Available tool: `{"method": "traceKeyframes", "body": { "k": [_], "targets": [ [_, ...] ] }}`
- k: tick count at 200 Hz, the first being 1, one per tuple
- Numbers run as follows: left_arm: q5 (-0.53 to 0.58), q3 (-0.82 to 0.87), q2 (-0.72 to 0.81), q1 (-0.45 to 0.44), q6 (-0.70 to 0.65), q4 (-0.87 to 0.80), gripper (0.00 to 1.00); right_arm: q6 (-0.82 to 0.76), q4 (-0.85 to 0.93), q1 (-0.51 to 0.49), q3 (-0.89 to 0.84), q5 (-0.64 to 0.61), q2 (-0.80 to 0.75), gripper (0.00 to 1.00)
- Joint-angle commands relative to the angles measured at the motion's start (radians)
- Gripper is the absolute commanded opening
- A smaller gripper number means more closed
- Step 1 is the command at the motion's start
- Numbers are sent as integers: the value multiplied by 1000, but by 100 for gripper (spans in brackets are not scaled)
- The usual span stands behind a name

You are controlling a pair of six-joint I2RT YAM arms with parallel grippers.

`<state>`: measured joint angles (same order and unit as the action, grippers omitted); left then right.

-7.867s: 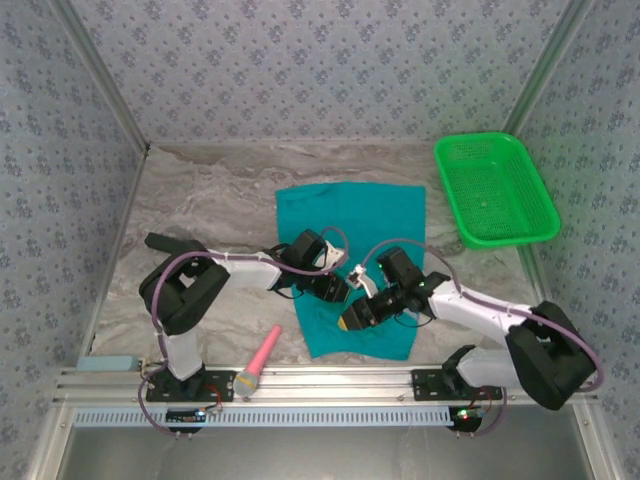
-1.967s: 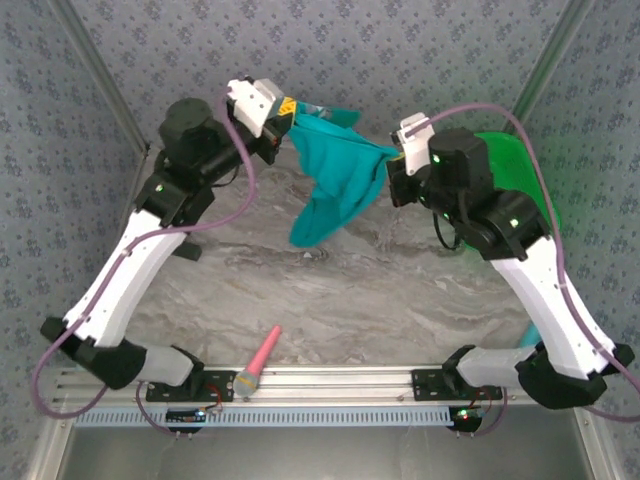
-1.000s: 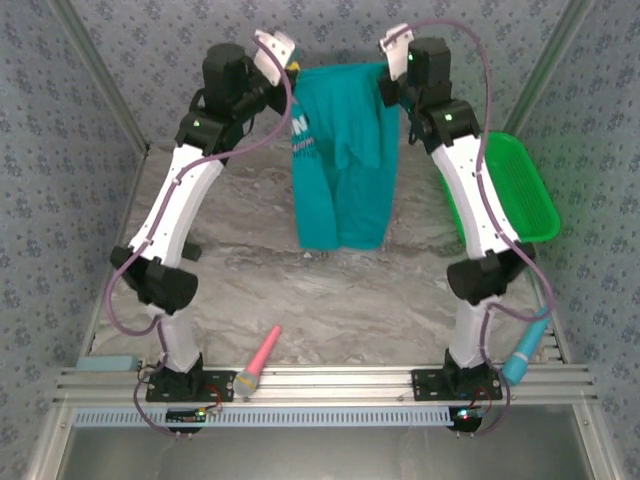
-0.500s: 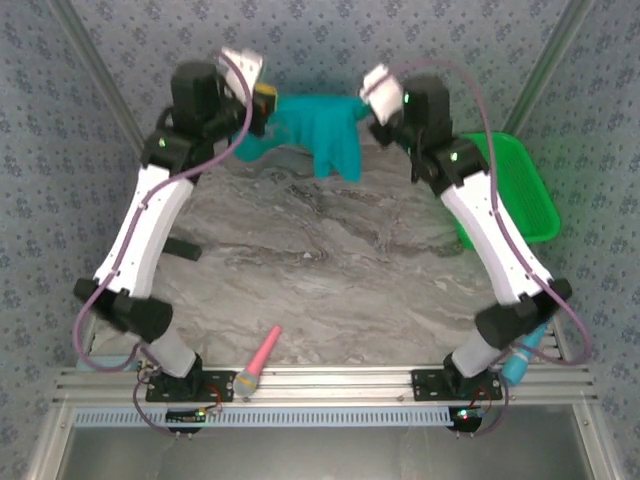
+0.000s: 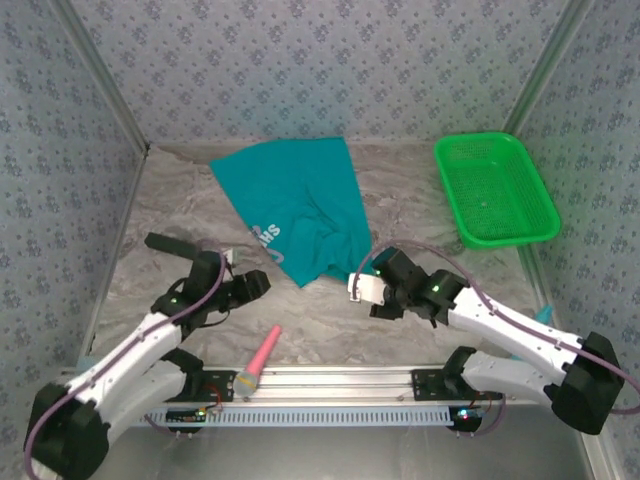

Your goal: Fold the inside-out t-shirt

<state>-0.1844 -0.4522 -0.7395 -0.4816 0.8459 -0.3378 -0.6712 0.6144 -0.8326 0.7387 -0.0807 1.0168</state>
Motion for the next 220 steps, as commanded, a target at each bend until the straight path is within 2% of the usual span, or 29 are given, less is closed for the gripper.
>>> {"method": "traceKeyframes", "body": {
  "k": [1,25,56,110,155,186,213,220],
  "targets": [
    [126,-126,27,8,-63,-92,63,-51,-100,15,55,65,45,63],
    [108,-215,-111,27,-120,-55,62,-117,-213,15,128,261,210,63],
    [40,-320,-319,81,-158,-42,62,-142,-397,11,244,332,460,62],
    [-65,-444,-536,171,-261,-61,61,-198,-347,20,561,522,818,60],
    [-90,-484,-639,181,-305,-61,62,-232,-304,0,560,485,927,57],
    [-85,-506,-691,181,-339,-55,62,-190,-321,-2,521,460,941,53],
    [-92,-516,-725,181,-358,-40,62,-155,-299,-6,507,416,950,36],
    [-96,-516,-731,182,-360,-33,62,-154,-286,-8,502,415,949,29]
  ]
}}
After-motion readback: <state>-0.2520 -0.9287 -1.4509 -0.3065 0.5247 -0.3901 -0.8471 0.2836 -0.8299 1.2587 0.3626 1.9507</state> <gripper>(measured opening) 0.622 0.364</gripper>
